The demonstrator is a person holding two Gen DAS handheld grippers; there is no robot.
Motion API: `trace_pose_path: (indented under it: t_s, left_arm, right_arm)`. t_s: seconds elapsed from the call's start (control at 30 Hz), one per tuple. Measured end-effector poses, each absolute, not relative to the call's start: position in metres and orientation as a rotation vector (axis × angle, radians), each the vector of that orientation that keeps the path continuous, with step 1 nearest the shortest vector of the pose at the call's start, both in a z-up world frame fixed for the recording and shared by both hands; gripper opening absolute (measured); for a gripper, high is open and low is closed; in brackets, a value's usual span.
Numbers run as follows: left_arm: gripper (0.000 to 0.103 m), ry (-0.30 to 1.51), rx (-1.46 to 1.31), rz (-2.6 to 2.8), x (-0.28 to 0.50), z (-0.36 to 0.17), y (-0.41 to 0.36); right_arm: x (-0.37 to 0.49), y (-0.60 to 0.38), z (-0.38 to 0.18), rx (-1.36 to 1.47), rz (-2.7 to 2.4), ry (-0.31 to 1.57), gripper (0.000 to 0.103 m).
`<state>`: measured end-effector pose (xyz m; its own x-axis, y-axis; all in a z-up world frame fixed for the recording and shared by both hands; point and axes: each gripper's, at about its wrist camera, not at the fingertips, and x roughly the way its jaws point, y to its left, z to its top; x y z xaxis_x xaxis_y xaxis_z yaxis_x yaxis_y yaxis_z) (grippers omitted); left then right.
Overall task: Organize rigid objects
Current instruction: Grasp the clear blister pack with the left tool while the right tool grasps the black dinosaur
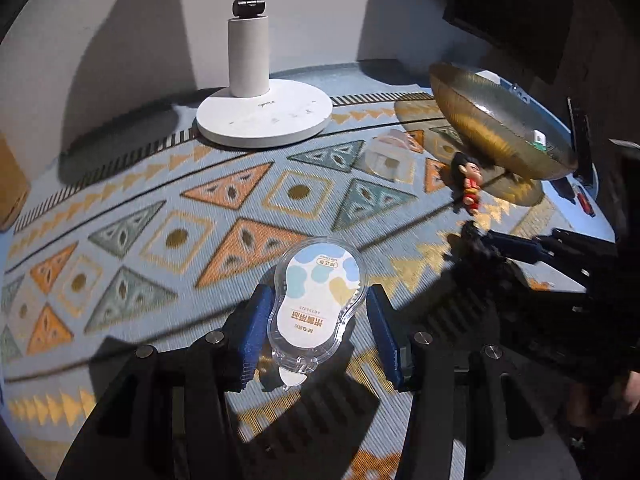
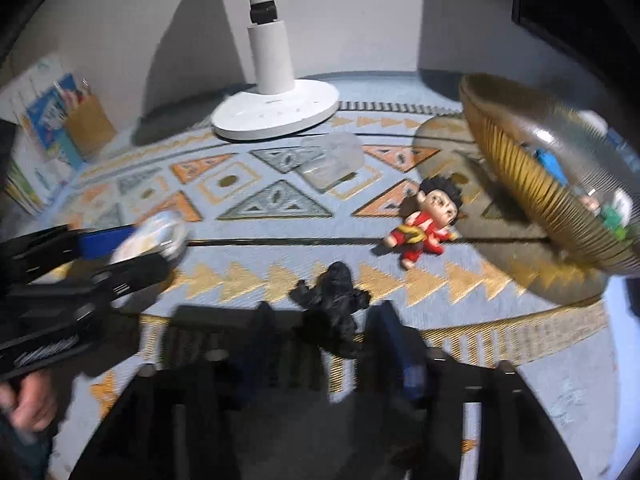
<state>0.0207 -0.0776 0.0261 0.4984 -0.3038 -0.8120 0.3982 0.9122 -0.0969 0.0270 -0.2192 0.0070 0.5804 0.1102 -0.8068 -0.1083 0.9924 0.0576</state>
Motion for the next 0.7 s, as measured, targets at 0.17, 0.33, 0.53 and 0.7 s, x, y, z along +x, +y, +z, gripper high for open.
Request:
trace_pose_path:
  t_s: [0.17,0.33,0.53,0.7]
  left_arm:
    - [0.046,0.952,0.106,-0.439,0.002,0.030,-0.085]
    - [0.046,0.944,0.121,-0.452,-0.013,0.035,-0.094]
    - [0.046,0.909,0.080,-0.471,-0.023,0.057,-0.095]
    - [0.033,0.827,0.035,-0.494,-0.018,0.098,-0.110]
  right_arm:
    - [0.012,-0.211,0.008,0.013,0.201,0.940,0.036]
    - [-0.011,-0.191,0.012,-0.008,0.329,0.938,0.036]
    - [-0.029,-0.198,0.040,-0.022,0.331,0.858,0.035]
    - [-0.032,-0.238,0.071,0.014,0.240,0.778,0.035]
